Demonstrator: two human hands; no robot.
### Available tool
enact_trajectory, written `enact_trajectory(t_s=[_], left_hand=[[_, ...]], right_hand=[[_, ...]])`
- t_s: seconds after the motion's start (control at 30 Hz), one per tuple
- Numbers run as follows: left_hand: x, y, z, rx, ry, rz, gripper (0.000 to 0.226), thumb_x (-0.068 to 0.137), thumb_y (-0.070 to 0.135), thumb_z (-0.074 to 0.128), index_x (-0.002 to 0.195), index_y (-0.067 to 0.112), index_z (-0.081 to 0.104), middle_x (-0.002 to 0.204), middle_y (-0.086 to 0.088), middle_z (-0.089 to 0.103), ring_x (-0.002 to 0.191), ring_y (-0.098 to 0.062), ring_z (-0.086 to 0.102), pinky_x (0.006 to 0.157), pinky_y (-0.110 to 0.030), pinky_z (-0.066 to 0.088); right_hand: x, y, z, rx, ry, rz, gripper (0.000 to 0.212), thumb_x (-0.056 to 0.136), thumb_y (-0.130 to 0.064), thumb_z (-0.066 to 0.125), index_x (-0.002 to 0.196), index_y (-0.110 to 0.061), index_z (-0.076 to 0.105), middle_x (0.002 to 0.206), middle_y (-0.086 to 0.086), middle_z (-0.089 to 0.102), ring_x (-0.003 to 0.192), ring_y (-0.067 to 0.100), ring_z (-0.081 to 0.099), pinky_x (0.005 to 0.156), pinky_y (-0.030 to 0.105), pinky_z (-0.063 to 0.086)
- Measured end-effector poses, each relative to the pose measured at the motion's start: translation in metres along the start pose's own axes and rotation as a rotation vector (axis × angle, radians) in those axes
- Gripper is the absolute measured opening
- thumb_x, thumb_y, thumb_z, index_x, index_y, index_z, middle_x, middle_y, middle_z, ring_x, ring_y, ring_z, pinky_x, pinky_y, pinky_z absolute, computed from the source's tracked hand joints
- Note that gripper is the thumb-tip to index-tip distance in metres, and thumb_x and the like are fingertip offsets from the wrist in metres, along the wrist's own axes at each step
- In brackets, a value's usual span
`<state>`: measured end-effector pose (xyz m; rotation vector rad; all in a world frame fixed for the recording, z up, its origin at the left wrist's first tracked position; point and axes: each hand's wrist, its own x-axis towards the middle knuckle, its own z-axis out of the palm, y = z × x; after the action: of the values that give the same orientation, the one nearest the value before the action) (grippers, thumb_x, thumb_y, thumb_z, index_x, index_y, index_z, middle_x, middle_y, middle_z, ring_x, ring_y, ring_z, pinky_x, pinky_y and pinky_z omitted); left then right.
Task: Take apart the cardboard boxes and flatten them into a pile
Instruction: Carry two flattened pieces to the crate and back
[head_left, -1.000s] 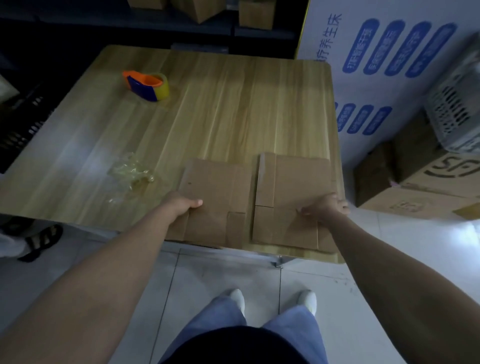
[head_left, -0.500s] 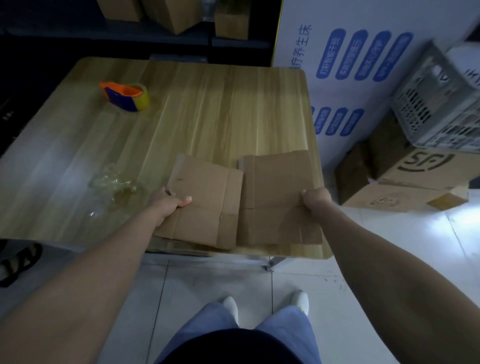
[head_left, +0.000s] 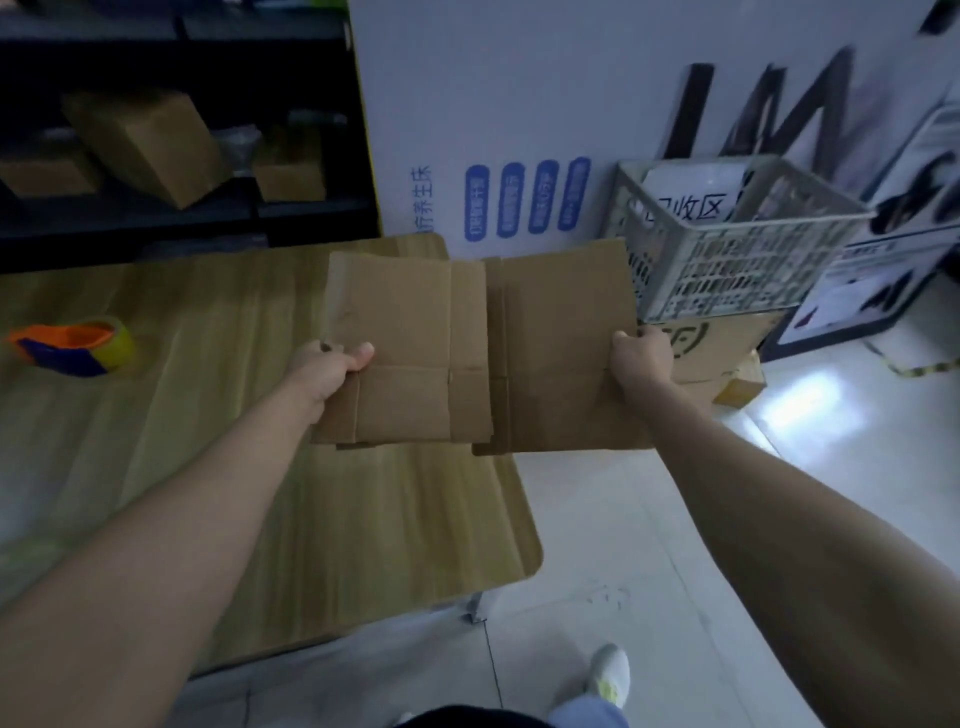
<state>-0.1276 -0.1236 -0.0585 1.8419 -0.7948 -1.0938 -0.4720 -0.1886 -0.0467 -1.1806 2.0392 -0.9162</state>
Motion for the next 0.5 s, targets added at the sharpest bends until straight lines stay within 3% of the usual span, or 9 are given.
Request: enact_trajectory(t_s=[0.23,0.33,0.5], left_hand=[[0.002,0.106,0.139,-0.058,-0.014,0.137,0.045,0.080,0.027,0.075,0.116,0.005,0.059,0.112,-0.007,0.063,0.101,-0.024,0.060,0.093,-0.037,0.047],[0.005,0.141,0.207,-0.077,-0.002,0.176,0.049,0.080,0.029,0.075,0.117,0.003,0.057,0.115,-0.008,0.061,0.104,-0.024,0.059,0.091,-0.035,0.047],[0.003,0.184,0.307,-0.119,-0.032,0.173,0.051,0.082,0.031,0.072,0.121,0.005,0.051,0.112,-0.005,0.054,0.100,-0.021,0.052,0.084,-0.031,0.040]], right_hand=[[0.110,0.015,-0.114,0.096,0.079,-0.027,0.030,0.094,-0.021,0.044,0.117,-0.007,0.059,0.107,0.010,0.063,0.093,0.028,0.058,0.075,0.033,0.045],[0.159,0.020,-0.162,0.116,0.090,-0.039,0.028,0.093,-0.020,0.044,0.111,-0.007,0.060,0.100,0.009,0.063,0.087,0.029,0.059,0.071,0.033,0.045],[0.231,0.030,-0.227,0.148,0.105,-0.037,0.024,0.092,-0.020,0.045,0.108,-0.010,0.059,0.102,0.008,0.064,0.089,0.026,0.060,0.085,0.042,0.052]])
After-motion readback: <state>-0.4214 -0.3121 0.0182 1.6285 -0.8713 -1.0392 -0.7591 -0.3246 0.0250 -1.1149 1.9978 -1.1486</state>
